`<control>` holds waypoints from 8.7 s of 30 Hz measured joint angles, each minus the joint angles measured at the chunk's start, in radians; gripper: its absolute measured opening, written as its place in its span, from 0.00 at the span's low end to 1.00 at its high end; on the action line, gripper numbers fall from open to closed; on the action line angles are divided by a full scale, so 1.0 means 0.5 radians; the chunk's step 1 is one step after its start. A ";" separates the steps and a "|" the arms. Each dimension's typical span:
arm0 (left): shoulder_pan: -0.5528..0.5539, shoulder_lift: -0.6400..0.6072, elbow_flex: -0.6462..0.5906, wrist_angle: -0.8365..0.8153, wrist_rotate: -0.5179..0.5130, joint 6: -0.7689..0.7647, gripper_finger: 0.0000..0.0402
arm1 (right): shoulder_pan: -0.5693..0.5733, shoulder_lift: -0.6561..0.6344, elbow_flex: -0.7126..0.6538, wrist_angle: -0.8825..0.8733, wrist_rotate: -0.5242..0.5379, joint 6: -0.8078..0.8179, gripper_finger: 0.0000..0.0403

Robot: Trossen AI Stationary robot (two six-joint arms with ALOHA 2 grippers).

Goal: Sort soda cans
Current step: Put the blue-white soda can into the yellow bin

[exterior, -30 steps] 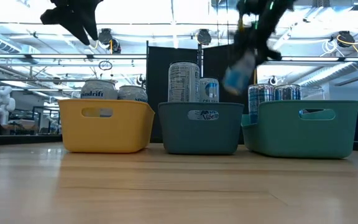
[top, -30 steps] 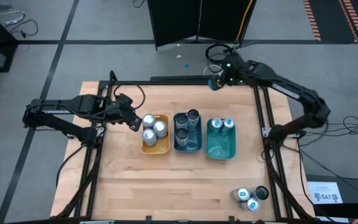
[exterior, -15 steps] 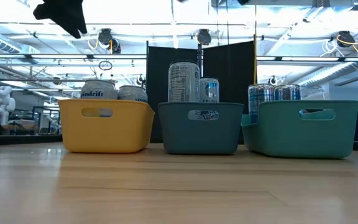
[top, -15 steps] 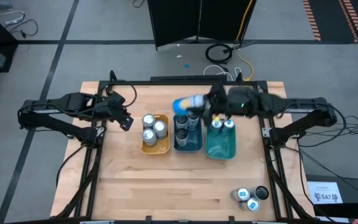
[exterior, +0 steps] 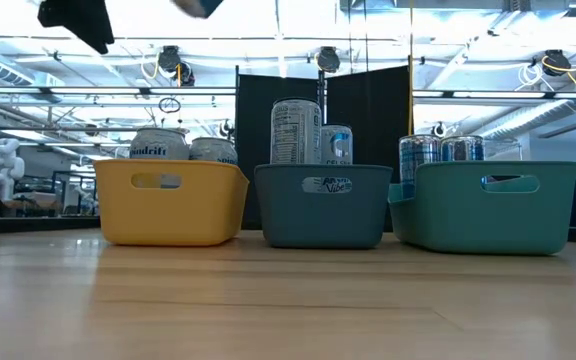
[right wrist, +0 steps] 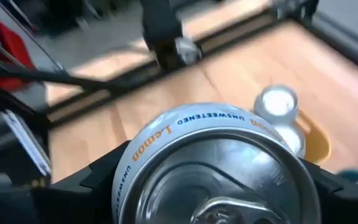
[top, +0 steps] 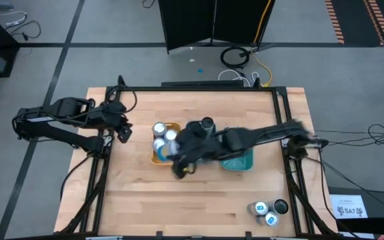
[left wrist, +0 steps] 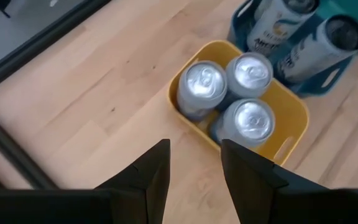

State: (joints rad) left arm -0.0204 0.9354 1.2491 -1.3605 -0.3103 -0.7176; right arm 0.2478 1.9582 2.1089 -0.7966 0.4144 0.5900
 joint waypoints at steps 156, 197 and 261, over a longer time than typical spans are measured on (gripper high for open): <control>-0.418 1.301 0.583 1.392 -0.445 -0.594 0.86 | 1.380 -1.343 -2.685 0.957 0.374 1.467 0.04; -0.641 1.641 0.623 1.140 0.177 -1.217 0.86 | 1.380 -1.342 -2.685 0.963 0.375 1.435 0.04; -0.626 1.968 0.628 0.819 0.364 -1.221 0.86 | 1.380 -1.342 -2.684 0.948 0.382 1.415 0.04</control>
State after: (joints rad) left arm -0.3332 1.9194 1.5631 -0.9508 -0.1281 -1.3281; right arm 0.9379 1.2873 0.7670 -0.3225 0.6056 1.2975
